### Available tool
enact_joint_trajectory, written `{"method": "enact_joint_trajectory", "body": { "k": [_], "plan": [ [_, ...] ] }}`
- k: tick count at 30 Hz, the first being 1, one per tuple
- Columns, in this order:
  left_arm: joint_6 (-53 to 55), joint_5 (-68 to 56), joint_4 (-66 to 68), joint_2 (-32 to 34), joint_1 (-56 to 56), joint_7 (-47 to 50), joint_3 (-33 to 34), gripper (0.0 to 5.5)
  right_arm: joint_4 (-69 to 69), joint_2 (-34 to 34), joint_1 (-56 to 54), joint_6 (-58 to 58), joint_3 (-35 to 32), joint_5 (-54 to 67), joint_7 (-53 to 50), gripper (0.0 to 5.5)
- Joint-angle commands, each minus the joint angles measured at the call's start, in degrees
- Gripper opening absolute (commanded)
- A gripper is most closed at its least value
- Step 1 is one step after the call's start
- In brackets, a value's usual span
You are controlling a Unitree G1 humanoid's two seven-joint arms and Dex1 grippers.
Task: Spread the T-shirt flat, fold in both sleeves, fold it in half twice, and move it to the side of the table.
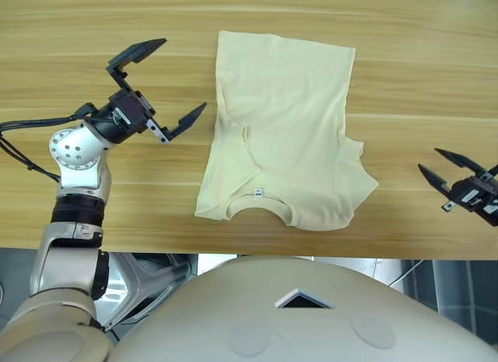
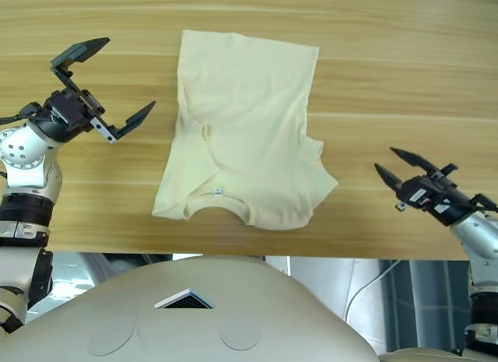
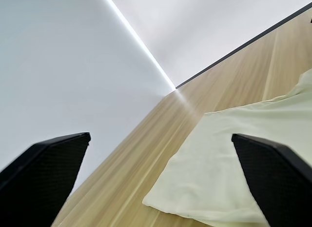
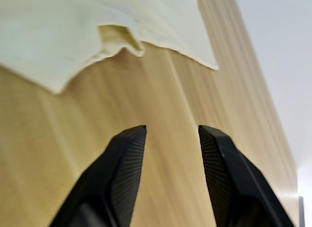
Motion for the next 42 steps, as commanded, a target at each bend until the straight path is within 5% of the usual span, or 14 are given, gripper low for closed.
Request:
{"method": "enact_joint_trajectory", "body": {
  "k": [1, 23, 34, 42],
  "plan": [
    [-0.41, 2.41, 1.40, -0.72, 0.52, -0.01, 1.09, 5.40, -2.37, -0.57, 2.51, -0.93, 2.24, -1.07, 1.78, 1.98],
    [-0.50, 5.22, 1.21, -2.31, 1.15, -0.19, 1.87, 5.40, 2.23, 2.98, -4.57, 3.01, 18.15, -11.73, -3.04, 1.98],
    [-1.30, 6.87, 2.50, -3.09, 0.39, 0.71, 2.05, 5.40, 2.91, 2.04, -5.23, 2.71, 19.66, -10.89, -4.22, 0.10],
    [-2.14, 7.39, 3.74, -3.32, -0.44, 0.94, 2.18, 5.40, 3.19, 0.45, -4.29, 1.25, 17.53, -8.89, -5.79, 0.02]
  ]
}}
